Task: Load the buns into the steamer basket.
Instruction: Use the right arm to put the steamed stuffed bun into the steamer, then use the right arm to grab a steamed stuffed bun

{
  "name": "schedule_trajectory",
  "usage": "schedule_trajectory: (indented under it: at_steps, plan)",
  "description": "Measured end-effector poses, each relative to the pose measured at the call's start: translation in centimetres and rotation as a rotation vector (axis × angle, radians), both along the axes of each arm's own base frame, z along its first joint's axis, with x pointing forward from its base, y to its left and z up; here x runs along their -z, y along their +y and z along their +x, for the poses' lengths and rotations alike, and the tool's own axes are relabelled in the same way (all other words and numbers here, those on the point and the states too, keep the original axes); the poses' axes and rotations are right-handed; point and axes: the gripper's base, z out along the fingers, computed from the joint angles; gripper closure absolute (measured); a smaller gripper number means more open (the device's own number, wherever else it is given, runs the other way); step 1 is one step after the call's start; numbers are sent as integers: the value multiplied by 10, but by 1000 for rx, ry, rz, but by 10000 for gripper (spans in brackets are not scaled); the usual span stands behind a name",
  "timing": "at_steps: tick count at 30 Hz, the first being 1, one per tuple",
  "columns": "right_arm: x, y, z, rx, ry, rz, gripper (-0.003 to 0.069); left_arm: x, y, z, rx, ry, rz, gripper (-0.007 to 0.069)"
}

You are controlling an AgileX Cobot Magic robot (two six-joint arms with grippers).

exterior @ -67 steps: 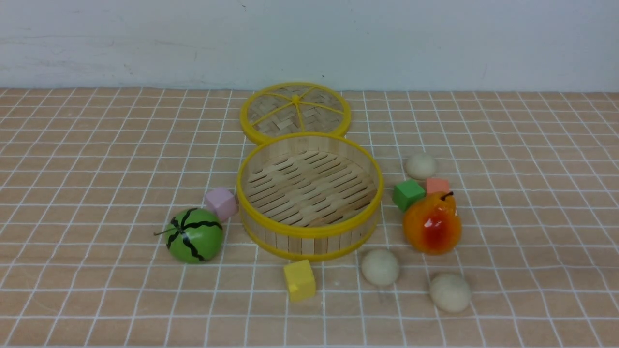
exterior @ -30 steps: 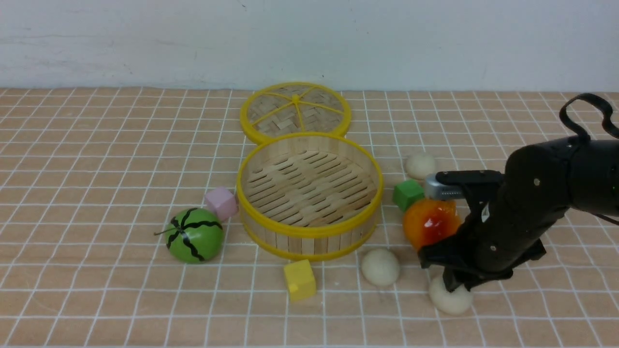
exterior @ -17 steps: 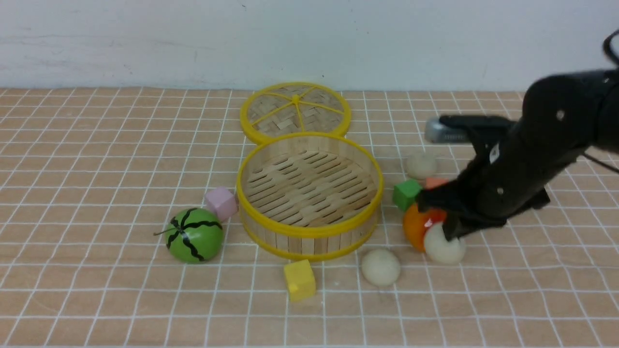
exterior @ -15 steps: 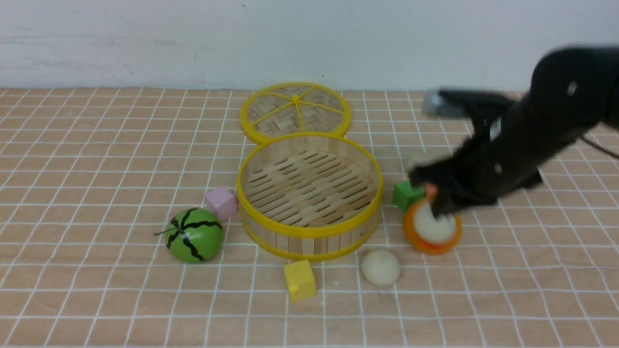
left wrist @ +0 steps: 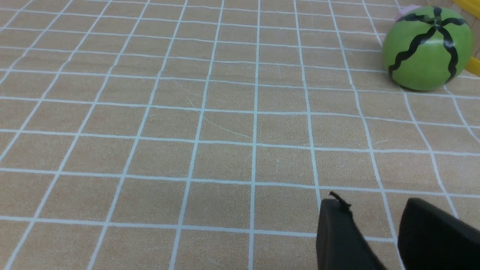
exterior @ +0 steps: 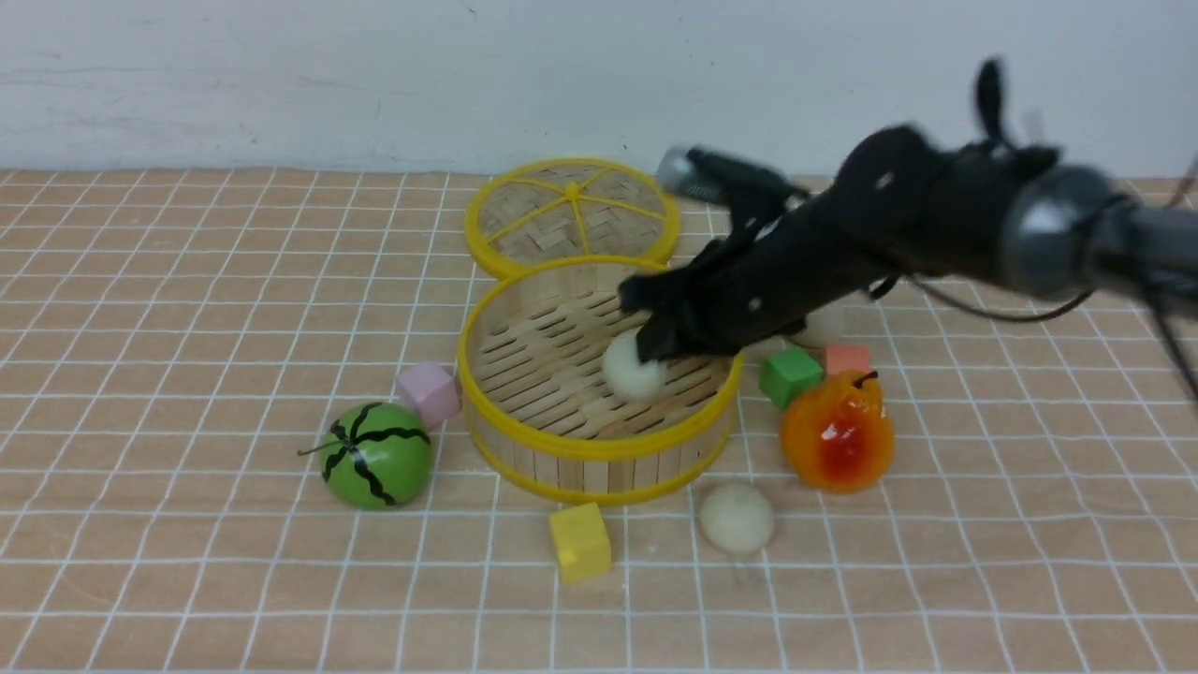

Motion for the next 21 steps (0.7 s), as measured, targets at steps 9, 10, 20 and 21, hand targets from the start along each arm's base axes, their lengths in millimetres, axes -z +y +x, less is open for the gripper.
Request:
schedule_trajectory:
  at_steps: [9,10,20,21]
  plan:
    - [-4,-1,1,-20,-17,-12,381,0,0,0,0,0,0,386]
    - [-21,-2,-5,-37,-40,-11,342,0,0,0,0,0,0,386]
    - [-77,-14,-61,-140,67,-235,304,0,0,0,0,0,0,386]
    - [-68,-12,-67,-123,99,-289,318,0,0,0,0,0,0,386]
